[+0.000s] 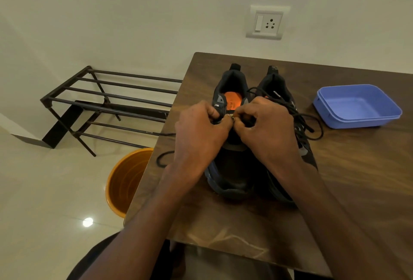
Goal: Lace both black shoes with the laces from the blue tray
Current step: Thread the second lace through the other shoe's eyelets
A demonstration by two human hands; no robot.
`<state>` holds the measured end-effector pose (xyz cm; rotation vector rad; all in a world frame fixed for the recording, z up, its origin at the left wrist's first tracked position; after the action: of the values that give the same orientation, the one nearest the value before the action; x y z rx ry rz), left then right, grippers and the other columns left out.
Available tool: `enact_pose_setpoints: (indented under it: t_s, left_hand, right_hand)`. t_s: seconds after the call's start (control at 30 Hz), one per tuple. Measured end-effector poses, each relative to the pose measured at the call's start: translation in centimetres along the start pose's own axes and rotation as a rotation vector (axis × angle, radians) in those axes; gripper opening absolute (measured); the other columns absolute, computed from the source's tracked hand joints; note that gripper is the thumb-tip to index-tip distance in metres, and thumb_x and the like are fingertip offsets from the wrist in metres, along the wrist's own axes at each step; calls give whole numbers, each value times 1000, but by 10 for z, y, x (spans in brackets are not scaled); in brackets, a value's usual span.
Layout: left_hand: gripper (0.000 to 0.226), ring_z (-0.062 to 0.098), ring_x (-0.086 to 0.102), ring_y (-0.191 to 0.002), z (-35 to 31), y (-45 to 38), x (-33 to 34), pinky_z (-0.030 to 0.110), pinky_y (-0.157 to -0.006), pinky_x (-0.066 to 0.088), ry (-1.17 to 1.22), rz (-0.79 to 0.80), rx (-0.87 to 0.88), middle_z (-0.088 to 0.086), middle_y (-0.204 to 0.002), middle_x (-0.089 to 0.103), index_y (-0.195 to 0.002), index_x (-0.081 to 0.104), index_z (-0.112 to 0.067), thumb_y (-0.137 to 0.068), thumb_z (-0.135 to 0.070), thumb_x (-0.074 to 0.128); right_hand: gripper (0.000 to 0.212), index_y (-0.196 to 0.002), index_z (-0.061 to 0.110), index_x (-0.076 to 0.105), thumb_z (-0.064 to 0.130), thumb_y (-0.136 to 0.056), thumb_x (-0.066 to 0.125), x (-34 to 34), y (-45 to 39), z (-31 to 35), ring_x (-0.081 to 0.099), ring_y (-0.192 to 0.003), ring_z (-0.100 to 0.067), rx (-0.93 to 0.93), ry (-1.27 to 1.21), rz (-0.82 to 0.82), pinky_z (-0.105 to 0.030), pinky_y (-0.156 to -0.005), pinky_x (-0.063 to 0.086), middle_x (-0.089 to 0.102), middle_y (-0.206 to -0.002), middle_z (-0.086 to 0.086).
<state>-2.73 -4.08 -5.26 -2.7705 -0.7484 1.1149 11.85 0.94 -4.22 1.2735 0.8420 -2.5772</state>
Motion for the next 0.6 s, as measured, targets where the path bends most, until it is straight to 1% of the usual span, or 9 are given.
enact_pose_setpoints:
  t_s: [0.07, 0.17, 0.27, 0.43, 0.53, 0.6]
  left_hand:
    - [19, 0, 67, -73, 1, 0, -1, 24, -67, 61, 29, 14, -5, -11, -84, 69, -97, 68, -26, -92, -42, 75]
    - [19, 2, 69, -76, 4, -1, -3, 29, -69, 63, 66, 37, 10, -10, -86, 70, -99, 70, -24, -91, -41, 75]
    - [18, 2, 69, -79, 6, -2, -6, 29, -72, 63, 82, 70, 35, -11, -87, 70, -100, 70, -24, -91, -39, 75]
    - [21, 4, 70, -80, 7, -5, -8, 33, -73, 63, 93, 105, 75, -10, -90, 71, -101, 72, -22, -89, -40, 74]
    - [16, 6, 71, -82, 9, -6, -9, 33, -74, 64, 110, 124, 87, -9, -92, 72, -101, 72, -20, -91, -33, 75]
    - [14, 6, 72, -82, 12, -6, -11, 34, -74, 64, 127, 136, 90, -8, -93, 73, -101, 72, -19, -92, -30, 75]
  right_hand:
    - [9, -96, 22, 79, 25, -87, 76, 3, 0, 0, 59, -81, -13, 18, 11, 6, -38, -74, 57, 63, -91, 5]
    - [11, -96, 25, 80, 30, -87, 76, 6, 0, 2, 58, -79, -13, 69, -12, -15, -37, -72, 56, 60, -87, 5]
    - [11, -95, 28, 80, 34, -87, 76, 7, 0, 1, 57, -78, -13, 93, -60, -6, -36, -71, 54, 57, -86, 7]
    - [11, -97, 30, 79, 37, -88, 76, 9, -1, 2, 55, -77, -12, 101, 3, 4, -31, -66, 49, 54, -86, 7]
    - [8, -96, 32, 78, 34, -88, 75, 10, -1, 1, 53, -76, -7, 75, -55, 24, -29, -66, 48, 52, -84, 11]
    - [10, -98, 33, 78, 34, -88, 76, 10, -1, 0, 53, -77, -4, 66, -108, 51, -25, -67, 46, 50, -85, 15]
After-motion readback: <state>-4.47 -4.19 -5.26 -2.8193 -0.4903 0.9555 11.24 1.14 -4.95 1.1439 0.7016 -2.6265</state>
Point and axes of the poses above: each hand's wrist, its own y-axis away from the middle knuckle, its own x-axis out of the palm, z = x × y, the point moved 2 cm from there along -y, towards the middle knuckle
